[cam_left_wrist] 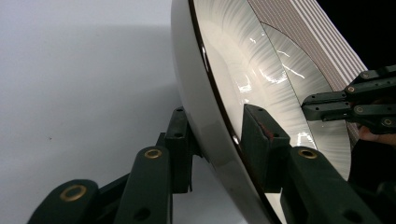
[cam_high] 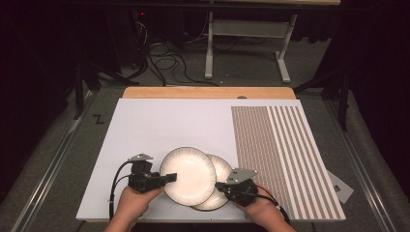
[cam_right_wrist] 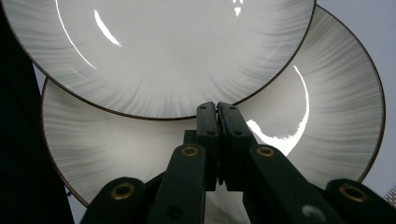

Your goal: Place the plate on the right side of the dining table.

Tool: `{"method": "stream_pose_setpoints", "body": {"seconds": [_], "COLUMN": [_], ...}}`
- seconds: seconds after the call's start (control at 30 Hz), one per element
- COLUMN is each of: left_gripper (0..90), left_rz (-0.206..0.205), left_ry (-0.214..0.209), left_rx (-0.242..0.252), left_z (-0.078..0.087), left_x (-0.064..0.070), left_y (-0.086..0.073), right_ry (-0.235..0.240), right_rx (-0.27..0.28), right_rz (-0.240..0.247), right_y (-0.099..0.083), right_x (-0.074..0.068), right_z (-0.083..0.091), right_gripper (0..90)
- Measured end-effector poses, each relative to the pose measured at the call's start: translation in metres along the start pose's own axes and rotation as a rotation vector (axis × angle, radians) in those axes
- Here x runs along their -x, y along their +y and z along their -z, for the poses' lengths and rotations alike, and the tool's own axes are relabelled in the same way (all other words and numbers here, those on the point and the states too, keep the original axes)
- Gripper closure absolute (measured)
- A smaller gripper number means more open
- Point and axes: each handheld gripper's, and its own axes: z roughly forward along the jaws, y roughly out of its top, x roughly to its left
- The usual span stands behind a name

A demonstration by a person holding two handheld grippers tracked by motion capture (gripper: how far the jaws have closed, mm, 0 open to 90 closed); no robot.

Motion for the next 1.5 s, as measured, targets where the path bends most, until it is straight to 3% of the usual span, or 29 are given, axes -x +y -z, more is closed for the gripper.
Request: {"method": "stream_pose_setpoints", "body": {"seconds": [0.27,0.43,1.0,1.27,1.5], "left_gripper": [68.8,70.8,75.1,77.2,78.6], "left_rz": [-0.017,-0.031,-0.105,-0.173,-0.206], "left_ry": [-0.008,-0.008,-0.014,-0.014,-0.007], "left_rx": [0.042,0.064,0.124,0.16,0.187], "left_z": [0.003,0.005,0.011,0.014,0.015], "left_x": [0.002,0.007,0.021,0.031,0.037], "left_y": [0.0,0.0,0.001,0.002,0.002], "right_ry": [0.004,-0.004,-0.046,-0.068,-0.082], "right_rx": [0.007,0.042,0.14,0.168,0.202], "right_rz": [0.002,0.007,-0.058,-0.084,-0.114], "right_y": [0.0,-0.001,-0.003,-0.005,-0.008], "right_x": [0.001,0.002,0.012,0.017,0.023], "right_z": [0.002,0.008,0.028,0.037,0.048], "right_gripper": [83.8,79.2,66.5,62.6,60.8]}}
